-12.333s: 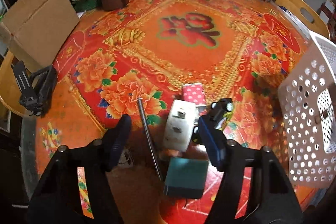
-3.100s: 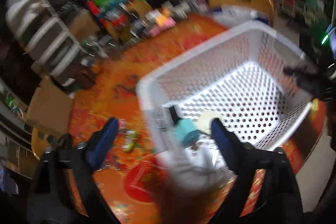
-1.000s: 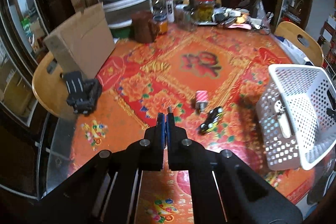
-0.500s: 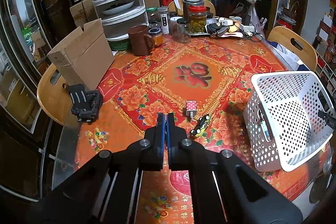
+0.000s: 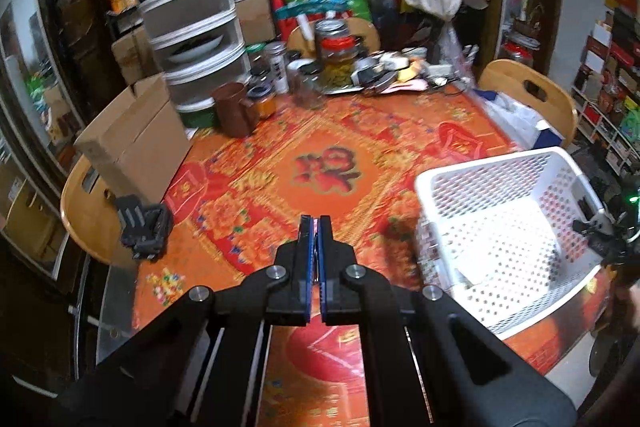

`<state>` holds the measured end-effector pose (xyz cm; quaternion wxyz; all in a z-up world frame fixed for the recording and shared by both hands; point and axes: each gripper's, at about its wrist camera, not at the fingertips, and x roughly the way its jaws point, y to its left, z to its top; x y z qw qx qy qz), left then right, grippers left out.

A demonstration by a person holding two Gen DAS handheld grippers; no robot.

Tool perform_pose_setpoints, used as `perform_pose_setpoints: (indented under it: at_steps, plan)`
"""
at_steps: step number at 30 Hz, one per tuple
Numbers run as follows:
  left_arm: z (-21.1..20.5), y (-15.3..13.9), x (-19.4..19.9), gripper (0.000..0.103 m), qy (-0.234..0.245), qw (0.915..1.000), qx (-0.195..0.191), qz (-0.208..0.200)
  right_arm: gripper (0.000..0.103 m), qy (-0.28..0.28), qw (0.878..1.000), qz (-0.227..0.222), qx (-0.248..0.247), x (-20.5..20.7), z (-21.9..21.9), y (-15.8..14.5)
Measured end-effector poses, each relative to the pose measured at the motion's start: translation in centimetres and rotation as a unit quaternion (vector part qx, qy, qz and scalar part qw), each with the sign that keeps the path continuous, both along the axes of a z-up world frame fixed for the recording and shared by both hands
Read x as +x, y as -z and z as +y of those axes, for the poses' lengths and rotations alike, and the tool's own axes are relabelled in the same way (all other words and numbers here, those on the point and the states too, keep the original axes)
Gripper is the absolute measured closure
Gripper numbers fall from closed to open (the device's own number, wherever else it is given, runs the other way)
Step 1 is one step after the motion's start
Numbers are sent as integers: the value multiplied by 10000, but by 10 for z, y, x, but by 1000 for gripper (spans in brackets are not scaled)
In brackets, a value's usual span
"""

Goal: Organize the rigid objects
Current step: 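Carry the silver key into the basket and open the left tool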

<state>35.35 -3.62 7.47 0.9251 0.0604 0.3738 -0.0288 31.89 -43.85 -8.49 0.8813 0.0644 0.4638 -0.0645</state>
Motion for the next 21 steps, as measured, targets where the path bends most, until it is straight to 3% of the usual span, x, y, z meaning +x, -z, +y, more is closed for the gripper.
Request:
perform_pose_setpoints:
  at_steps: [6, 10, 15, 21]
  plan:
    - [-52, -25, -5, 101, 524, 9984, -156, -119, 95, 1, 10000, -1, 1, 0, 0, 0]
    - [-94, -23, -2, 101, 849, 9963, -106, 15, 95, 4, 10000, 10, -5, 0, 0, 0]
    - [-131, 13, 12, 101, 1085, 9929, -110, 479, 95, 6, 10000, 54, -30, -1, 0, 2]
    - [-172, 87, 31, 101, 1336, 9824, 104, 1300, 95, 1, 10000, 51, -24, -1, 0, 2]
